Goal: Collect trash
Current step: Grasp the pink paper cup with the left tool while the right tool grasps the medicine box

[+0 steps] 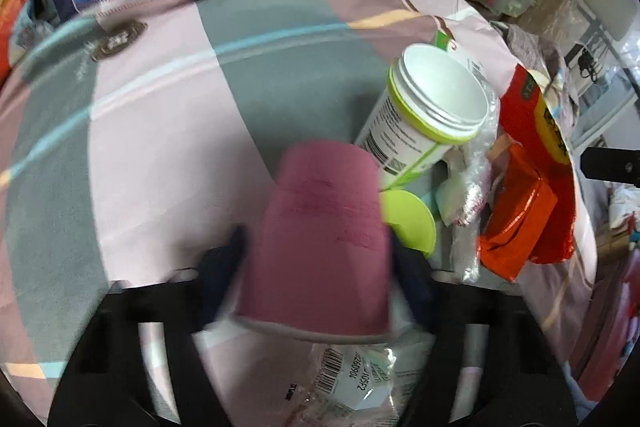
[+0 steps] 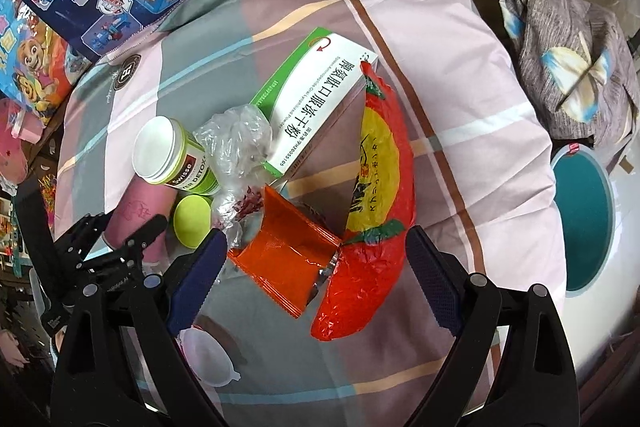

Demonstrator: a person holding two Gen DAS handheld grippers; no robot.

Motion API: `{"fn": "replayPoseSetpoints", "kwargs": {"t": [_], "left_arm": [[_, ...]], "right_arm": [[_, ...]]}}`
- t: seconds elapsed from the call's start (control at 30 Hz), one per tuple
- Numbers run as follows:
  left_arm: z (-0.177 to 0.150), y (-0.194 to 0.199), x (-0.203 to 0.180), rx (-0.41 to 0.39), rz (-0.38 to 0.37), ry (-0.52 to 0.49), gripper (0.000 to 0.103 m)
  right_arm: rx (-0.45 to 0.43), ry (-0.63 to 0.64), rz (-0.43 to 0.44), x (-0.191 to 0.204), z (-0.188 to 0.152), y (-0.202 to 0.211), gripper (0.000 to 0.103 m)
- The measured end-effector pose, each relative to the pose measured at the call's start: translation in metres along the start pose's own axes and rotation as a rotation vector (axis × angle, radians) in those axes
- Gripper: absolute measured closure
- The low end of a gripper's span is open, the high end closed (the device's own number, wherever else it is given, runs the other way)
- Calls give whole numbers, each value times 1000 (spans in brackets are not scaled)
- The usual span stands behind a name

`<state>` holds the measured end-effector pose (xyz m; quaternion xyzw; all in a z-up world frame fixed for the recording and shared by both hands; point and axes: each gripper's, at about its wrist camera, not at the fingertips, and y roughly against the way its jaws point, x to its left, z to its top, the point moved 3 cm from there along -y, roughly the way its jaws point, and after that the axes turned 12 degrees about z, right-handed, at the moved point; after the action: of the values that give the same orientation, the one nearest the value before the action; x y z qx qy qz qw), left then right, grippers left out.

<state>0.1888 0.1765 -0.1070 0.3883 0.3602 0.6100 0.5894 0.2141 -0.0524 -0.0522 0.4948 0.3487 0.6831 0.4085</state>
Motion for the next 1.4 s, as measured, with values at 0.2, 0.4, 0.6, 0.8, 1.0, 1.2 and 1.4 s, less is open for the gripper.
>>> {"fn": "replayPoseSetpoints", "kwargs": {"t": [0.2, 0.4, 0.6, 0.8, 1.0, 1.2, 1.4], "left_arm": [[2, 13, 14, -40, 8, 74, 42], [30, 31, 32, -108, -22, 118, 42], [67, 20, 38, -118, -43, 142, 42], [88, 5, 37, -105, -60, 153, 42], [93, -4, 38, -92, -57, 150, 41], [95, -11, 36, -73, -54, 143, 41], [98, -11, 36, -73, -41, 159, 41]], "right_arm": [[-13, -7, 1, -1, 6, 1, 16], [-42, 19, -6, 1, 41, -5, 16], [-12, -59, 24, -14, 86, -40, 16], [39, -145, 62, -21, 112, -76, 16], [71, -178, 62, -20, 127, -103, 16], [95, -195, 29, -27, 133, -125, 15], [-1, -70, 44, -8, 142, -118, 27]]}}
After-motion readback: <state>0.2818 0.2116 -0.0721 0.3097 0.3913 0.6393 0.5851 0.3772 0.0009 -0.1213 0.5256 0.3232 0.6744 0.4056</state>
